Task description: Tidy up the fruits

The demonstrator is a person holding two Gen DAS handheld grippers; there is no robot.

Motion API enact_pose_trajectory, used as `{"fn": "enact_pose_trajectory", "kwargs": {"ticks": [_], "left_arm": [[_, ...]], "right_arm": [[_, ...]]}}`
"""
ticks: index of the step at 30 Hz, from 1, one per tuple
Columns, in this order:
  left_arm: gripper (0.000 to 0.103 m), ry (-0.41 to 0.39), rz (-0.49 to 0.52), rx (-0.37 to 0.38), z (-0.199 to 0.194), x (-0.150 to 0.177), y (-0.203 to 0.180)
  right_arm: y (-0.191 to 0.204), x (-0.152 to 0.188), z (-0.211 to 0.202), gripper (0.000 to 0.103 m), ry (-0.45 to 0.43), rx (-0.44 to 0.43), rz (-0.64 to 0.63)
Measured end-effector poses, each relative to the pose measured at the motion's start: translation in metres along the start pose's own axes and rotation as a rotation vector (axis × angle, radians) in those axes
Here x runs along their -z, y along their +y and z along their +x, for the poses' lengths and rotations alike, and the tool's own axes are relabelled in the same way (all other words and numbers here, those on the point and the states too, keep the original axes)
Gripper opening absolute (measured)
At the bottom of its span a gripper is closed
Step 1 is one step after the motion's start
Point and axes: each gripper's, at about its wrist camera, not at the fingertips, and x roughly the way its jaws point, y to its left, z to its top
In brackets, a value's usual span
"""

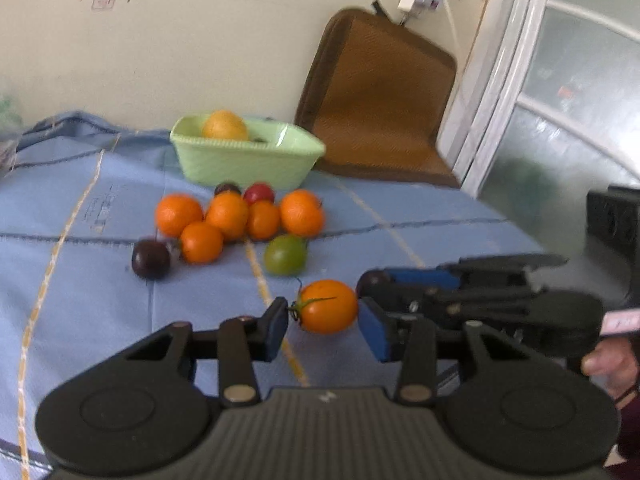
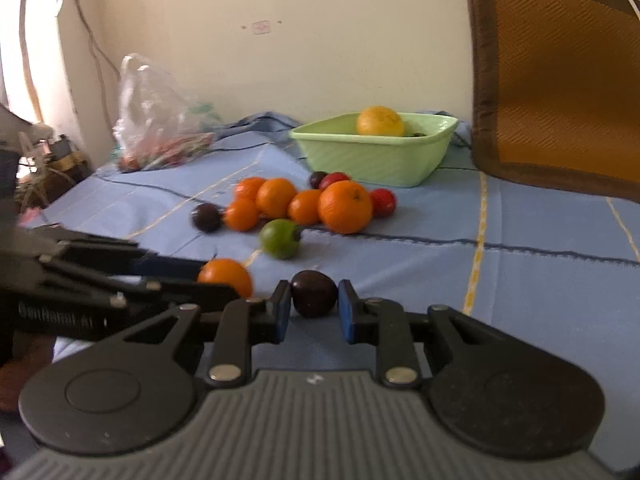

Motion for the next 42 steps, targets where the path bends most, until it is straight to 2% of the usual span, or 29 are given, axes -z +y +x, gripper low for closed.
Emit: {"fn": "enact_pose_trajectory", "kwargs": {"ticks": [4,9,13,18,21,26,29,32,37,42], "left_arm": [[0.039,-0.07,0.013,0.0,-0.008,-0.028,0.004],[0.039,-0.142,0.062,-0.077,0.01,-0.079,0.022],[0.039,-0.152,0.062,-0.136,0.044,-0.117,0.04],[0.039,-0.104,0.079,-0.18,0.095,-0.139,0.052],[0.036,-0.067,0.093,-0.213,0.12,-0.14,0.056],[0.044,-0.05,0.07,-0.244,0.13,-0.138,0.062],[0.044,-0.076,0.056,-0.235,0.11,-0.134,0.062],[0.045,-0.119,-0.012,-0.2,0.074,-0.125,0.07],[0.052,-0.159,-0.125,-0.196,0.013,-0.087,0.088],[0.052,-0.125,-0.167,-0.207,-0.018,-0.038,0.092]], "right_arm": [[-0.003,-0.027,-0.003,0.028,-0.099,0.015,-0.013],[-0.016,-0.066,0.017,0.028,-0.214,0.083,-0.064],[-0.034,-0.088,0.055,0.028,-0.208,0.139,-0.061],[-0.051,-0.1,0.098,0.028,-0.178,0.179,-0.056],[-0.061,-0.102,0.117,0.029,-0.146,0.19,-0.062],[-0.07,-0.099,0.128,0.034,-0.134,0.191,-0.025],[-0.067,-0.099,0.113,0.034,-0.168,0.189,-0.012],[-0.062,-0.096,0.091,0.034,-0.194,0.166,0.027],[-0.037,-0.071,0.055,0.034,-0.191,0.05,0.052],[0.013,-0.046,0.037,0.034,-0.142,-0.066,-0.037]]}}
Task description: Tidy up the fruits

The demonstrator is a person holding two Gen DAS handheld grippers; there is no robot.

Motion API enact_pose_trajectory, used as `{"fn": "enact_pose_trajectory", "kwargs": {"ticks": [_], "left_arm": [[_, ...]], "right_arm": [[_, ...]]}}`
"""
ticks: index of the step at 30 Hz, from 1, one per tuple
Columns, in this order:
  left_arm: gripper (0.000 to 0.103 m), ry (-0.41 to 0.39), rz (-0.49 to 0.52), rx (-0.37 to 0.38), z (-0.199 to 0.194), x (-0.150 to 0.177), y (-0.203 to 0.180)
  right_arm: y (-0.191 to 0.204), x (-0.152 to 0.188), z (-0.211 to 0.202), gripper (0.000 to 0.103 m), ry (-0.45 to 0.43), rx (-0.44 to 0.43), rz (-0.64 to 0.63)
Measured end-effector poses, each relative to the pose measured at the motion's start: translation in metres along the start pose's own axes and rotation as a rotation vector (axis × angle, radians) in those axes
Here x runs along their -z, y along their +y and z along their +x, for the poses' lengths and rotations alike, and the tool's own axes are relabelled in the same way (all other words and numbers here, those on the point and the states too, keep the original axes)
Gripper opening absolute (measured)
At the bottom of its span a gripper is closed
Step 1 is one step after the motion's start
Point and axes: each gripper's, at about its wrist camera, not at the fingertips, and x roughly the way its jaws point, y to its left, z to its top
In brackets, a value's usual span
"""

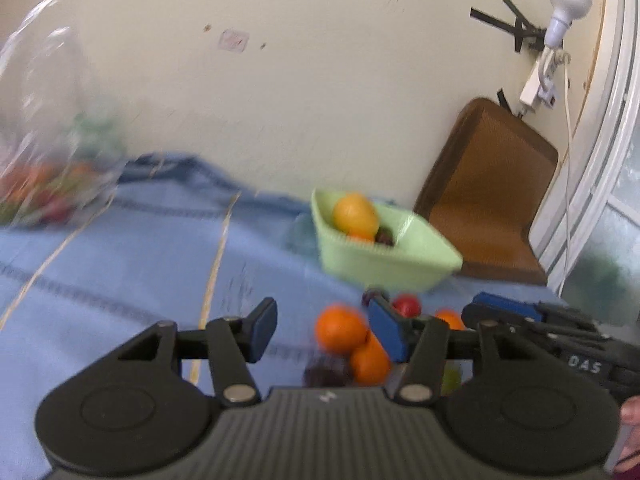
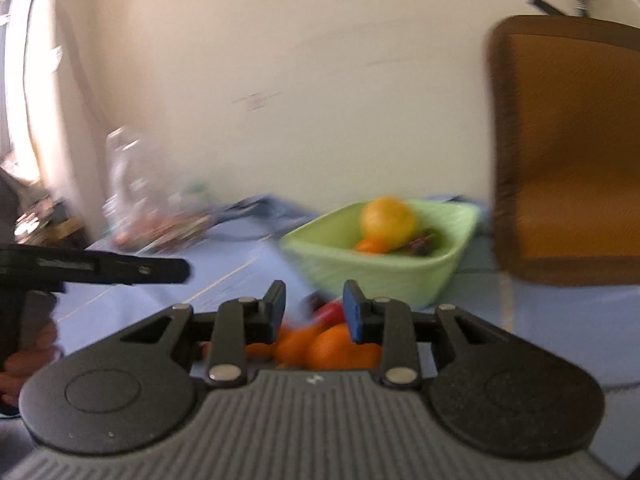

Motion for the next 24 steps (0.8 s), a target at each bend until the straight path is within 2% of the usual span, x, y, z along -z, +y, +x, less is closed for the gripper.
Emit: {"fn": "enact_pose_trajectory", "kwargs": {"ticks": [5,7,11,18,19,24], "left_arm": [[0.048,0.028,-0.029,0.02,-0.006,0.013,0.009],[0.043,0.033,-0.034,0.033,-0.003,0.015,0.01],[0.043,0.06,-0.025,0.083,0.005,0.017,0.009],[0.043,0.119,-0.035,0.1,0.023,0.016,0.008],[0.037,0.124,-0.041,0.108,0.025,0.016,0.009],[0.031,0.12,-0.074,0.107,0.027,0.016,0.015]], "right_arm": [[0.045,0.006,0.012,0.033,0.085,-0.002,-0.182],[0.052,0.008,0.024,0.033,0.139,-0.001,-0.21],[0.057,0.014,0.043,0.033,0.207,0.039,-0.232],[0.057,0.013,0.063,0.034,0.228,0.069,-0.23],[0.058,0.014,0.063,0.034,0.229,0.066,-0.238],[0.062,0.015,0.069,0.037,0.216,0.077,-0.275]]}}
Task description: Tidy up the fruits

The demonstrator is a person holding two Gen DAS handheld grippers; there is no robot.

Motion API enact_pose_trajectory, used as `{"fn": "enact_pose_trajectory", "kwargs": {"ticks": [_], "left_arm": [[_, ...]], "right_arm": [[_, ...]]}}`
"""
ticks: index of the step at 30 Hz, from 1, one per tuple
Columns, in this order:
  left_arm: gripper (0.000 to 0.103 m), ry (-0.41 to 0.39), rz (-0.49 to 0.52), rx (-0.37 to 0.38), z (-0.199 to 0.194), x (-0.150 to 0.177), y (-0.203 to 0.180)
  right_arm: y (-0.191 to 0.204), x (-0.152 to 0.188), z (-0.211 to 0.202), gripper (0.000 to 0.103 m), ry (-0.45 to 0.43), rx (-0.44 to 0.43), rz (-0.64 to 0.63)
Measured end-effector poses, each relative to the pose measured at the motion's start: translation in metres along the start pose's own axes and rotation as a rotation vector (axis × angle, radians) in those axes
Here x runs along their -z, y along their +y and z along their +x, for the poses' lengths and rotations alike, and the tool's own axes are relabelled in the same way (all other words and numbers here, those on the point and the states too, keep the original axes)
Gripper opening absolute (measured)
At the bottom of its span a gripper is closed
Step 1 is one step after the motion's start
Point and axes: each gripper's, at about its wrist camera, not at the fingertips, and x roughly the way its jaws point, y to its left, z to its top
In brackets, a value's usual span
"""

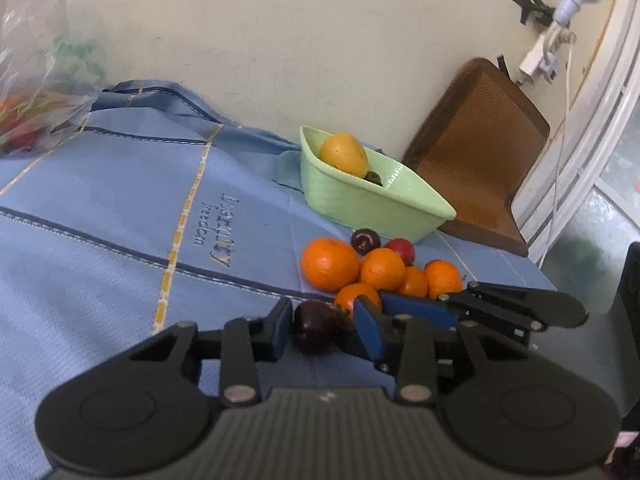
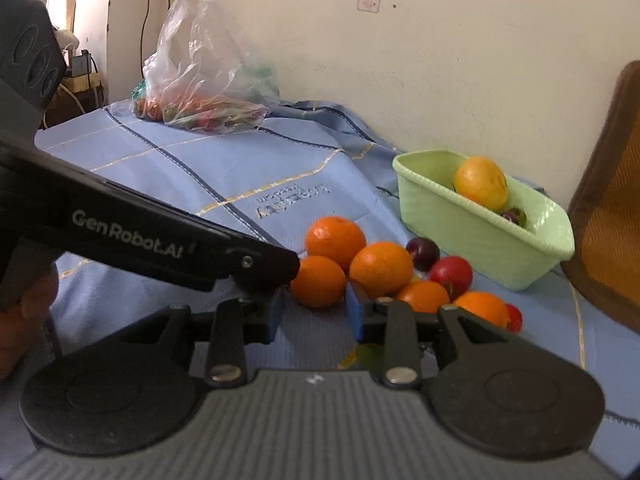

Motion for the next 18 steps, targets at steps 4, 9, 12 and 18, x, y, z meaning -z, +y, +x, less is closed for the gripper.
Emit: {"fn": "enact_pose_trajectory", "kwargs": {"ticks": [4,9,12,18], "left_arm": [[0.026,0.003,-0.02,0.01,-0.001,0.0,0.005],[0.026,-0.013,0.018,0.04,-0.007,0.003,0.0],[0.026,-0.017,0.04,0.057,-0.01,0.005,-0.004],[0.026,0.026,0.11,0.116,-0.008,0.011,-0.018]], "right_arm": [[0.0,0.0,-0.003,0.032,-0.008,0.016,0.001],[0.001,0.006,-0.019,0.032,-0.043,0.03,0.016],[-0.001,0.013,-0.037,0.032,-0.063,0.021,0.037],[-0.009,0.031,-0.079,0.032,-0.085,0.048,0.083]]}}
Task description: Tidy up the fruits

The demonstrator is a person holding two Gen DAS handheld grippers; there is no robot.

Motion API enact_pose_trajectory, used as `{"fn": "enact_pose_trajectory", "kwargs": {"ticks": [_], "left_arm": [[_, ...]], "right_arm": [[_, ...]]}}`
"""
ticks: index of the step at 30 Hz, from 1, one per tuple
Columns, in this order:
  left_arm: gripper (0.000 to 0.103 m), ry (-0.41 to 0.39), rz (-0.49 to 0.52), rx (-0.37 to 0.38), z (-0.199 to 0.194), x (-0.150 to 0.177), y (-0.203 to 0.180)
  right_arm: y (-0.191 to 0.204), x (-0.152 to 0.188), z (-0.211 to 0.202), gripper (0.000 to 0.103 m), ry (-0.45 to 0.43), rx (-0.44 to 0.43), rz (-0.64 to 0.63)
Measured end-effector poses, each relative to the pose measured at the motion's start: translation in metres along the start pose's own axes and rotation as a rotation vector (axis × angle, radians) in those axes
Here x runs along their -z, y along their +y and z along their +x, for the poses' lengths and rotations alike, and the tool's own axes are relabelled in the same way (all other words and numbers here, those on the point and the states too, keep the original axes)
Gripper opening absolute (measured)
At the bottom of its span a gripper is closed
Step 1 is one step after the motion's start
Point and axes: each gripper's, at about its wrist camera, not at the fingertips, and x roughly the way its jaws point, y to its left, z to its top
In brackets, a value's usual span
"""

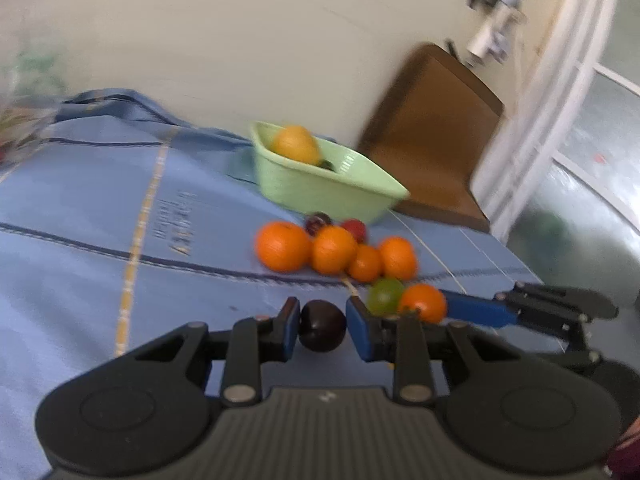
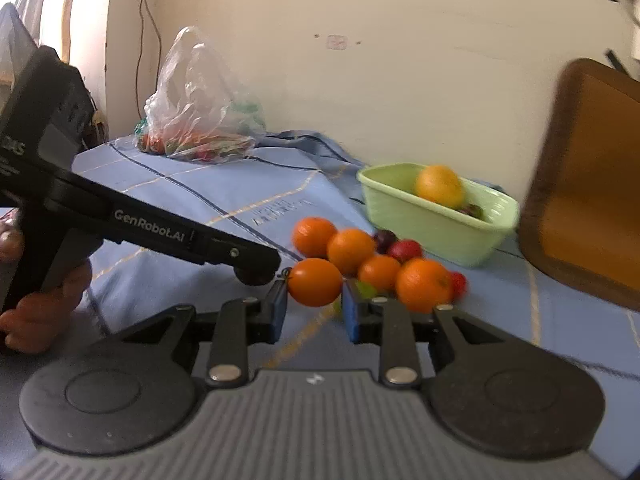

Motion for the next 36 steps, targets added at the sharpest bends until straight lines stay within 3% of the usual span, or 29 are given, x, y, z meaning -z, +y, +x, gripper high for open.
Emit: {"fn": "enact_pose_trajectory", "kwargs": {"ticks": [5,9,16,19,36], "left_arm": [[0.026,0.045,0.117,0.053,0.004,0.008,-0.021],[0.028,0.059,0.19,0.032,0.007,0.012,-0.034],[0.044,0.046,0.172,-0.002,0.005,0.011,-0.031],[0.051,0.027,0.185,0.0,0.002,0.011,-0.033],[0.051,0.014,0.268,-0.01,-0.009,0.019,-0.043]], "right_arm": [[-0.018,0.023,-0.017,0.032,0.044,0.069,0.072],[-0.026,0.035,-0.018,0.032,0.073,0.079,0.136],[-0.022,0.037,-0.016,0.035,0.066,0.092,0.126],[-0.026,0.038,-0.017,0.043,0.068,0.095,0.151],[-0.024,0.038,-0.017,0.048,0.07,0.09,0.144]]}}
